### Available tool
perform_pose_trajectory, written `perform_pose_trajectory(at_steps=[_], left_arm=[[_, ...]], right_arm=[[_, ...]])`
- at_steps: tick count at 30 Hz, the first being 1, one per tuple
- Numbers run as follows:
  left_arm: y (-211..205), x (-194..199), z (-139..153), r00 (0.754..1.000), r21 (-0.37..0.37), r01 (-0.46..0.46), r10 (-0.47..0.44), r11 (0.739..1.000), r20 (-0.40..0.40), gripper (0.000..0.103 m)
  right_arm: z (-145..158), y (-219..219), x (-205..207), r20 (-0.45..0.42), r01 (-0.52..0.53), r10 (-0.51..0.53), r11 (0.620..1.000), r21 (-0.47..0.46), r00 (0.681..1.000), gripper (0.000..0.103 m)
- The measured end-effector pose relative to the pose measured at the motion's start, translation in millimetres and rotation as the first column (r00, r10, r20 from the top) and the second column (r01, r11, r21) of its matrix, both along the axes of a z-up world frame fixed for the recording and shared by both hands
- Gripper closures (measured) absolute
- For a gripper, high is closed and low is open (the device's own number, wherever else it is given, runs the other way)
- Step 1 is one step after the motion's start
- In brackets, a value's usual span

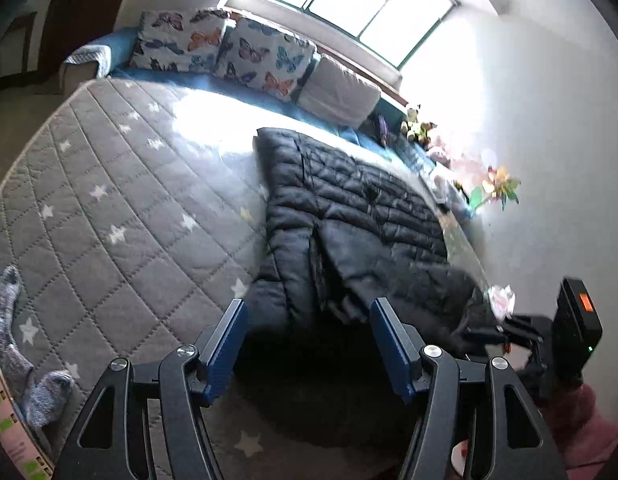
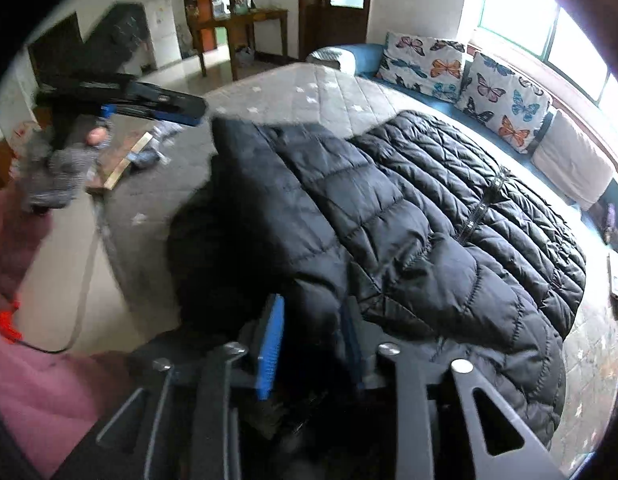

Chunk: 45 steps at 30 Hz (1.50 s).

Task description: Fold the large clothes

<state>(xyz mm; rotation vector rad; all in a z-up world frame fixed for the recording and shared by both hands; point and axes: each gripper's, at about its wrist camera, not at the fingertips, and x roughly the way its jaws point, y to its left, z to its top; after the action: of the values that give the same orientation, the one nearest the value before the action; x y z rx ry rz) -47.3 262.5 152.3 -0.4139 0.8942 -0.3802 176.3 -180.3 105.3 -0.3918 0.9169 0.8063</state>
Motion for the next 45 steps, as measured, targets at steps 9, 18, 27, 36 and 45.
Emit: perform_pose_trajectory(at_steps=[9, 18, 27, 36, 45], left_arm=[[-58, 23, 40, 0.991, 0.028, 0.107, -0.109, 0.994, 0.072, 0.036], [-150, 68, -5, 0.978, 0.202, 0.209, -0.209, 0.957, -0.021, 0.036], [-152, 73, -59, 0.973, 0.232, 0.232, -0.226, 0.945, -0.051, 0.036], [-144, 77, -65, 0.967, 0.208, 0.256, -0.247, 0.944, -0.067, 0.036], [-141, 76, -74, 0.962, 0.206, 0.272, -0.258, 0.94, -0.09, 0.04]], right_arm=[[21, -101, 26, -0.009, 0.298, -0.298, 0.953, 0.059, 0.954, 0.058], [-33, -158, 64, -0.067, 0.453, -0.451, 0.892, 0.013, 0.89, 0.058], [-81, -164, 62, -0.169, 0.479, -0.464, 0.875, 0.06, 0.869, 0.058], [-19, -146, 70, -0.066, 0.433, -0.43, 0.899, 0.065, 0.901, 0.058], [-88, -127, 90, -0.104, 0.405, -0.403, 0.915, -0.004, 0.909, 0.057]])
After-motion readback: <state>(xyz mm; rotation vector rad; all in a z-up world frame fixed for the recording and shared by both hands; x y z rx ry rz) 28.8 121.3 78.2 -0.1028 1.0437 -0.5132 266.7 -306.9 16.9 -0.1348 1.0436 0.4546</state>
